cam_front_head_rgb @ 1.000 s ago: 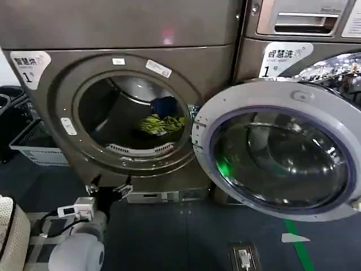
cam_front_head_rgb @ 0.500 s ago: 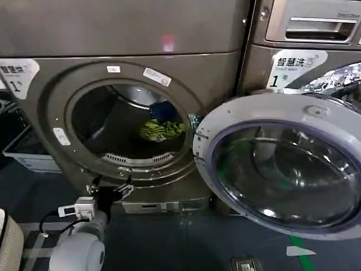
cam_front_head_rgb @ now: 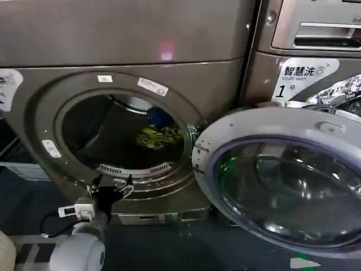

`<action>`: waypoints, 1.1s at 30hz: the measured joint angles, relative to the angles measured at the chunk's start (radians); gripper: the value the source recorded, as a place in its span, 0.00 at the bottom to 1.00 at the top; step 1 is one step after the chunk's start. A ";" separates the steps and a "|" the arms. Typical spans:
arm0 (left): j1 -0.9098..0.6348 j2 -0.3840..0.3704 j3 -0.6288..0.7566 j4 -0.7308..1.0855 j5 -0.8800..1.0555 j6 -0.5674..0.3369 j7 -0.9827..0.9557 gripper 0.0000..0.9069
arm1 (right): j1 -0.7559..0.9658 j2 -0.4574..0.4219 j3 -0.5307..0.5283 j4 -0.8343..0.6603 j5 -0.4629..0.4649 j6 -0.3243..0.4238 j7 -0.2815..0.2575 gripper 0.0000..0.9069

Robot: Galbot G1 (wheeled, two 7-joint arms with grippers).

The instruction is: Grasp the clothes from the dryer.

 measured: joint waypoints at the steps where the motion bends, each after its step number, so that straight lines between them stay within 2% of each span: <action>1: 0.000 0.000 0.000 0.000 0.000 0.000 0.000 1.00 | 0.000 0.000 0.000 0.000 0.000 0.000 0.000 1.00; 26: -0.032 -0.007 0.005 0.035 0.011 0.000 0.003 1.00 | -0.011 0.015 0.007 -0.004 -0.002 0.017 -0.006 1.00; 33: -0.109 -0.015 0.005 0.113 0.033 0.000 -0.001 1.00 | -0.021 0.017 0.014 -0.012 0.000 0.029 -0.010 1.00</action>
